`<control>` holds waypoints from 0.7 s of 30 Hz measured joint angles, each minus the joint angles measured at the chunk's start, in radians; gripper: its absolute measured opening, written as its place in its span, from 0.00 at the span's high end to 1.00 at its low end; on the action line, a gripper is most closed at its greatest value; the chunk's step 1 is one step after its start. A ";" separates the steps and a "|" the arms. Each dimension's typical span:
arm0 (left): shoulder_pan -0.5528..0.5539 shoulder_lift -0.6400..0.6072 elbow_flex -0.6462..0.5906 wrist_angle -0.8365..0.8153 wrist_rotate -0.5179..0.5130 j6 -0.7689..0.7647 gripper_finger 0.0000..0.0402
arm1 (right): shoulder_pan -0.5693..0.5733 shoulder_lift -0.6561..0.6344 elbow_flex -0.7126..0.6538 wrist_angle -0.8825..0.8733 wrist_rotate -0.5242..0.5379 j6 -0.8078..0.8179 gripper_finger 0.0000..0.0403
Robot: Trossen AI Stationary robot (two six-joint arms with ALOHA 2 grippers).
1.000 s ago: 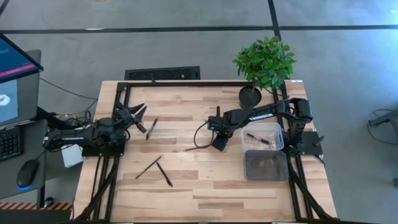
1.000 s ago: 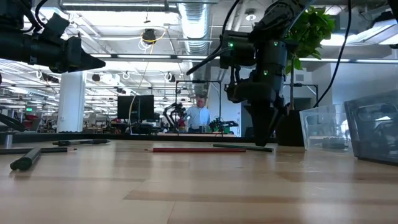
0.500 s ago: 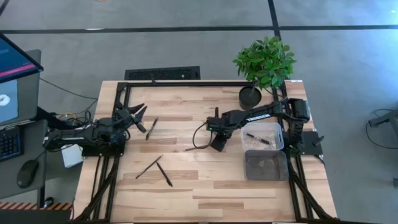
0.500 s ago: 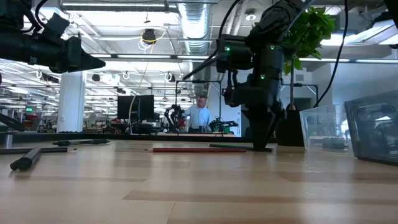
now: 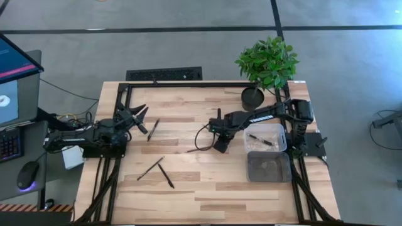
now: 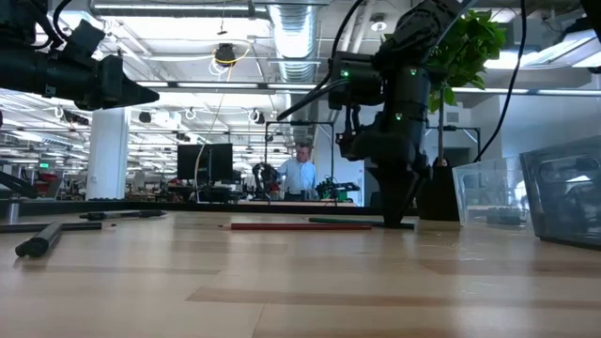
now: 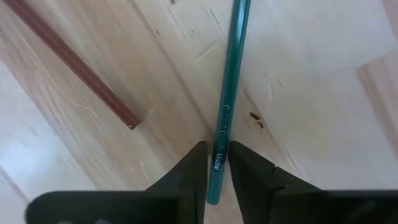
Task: Sort pens & pencils
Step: Put the dark green pencil into the black transparent bin
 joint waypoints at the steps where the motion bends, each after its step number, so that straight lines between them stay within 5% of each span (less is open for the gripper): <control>1: 0.000 0.000 0.000 0.000 0.000 0.000 0.82 | 0.001 0.000 0.000 0.000 0.008 0.000 0.79; 21: 0.000 0.000 0.000 0.000 0.000 0.000 0.82 | 0.001 -0.048 -0.004 -0.022 0.024 -0.098 0.88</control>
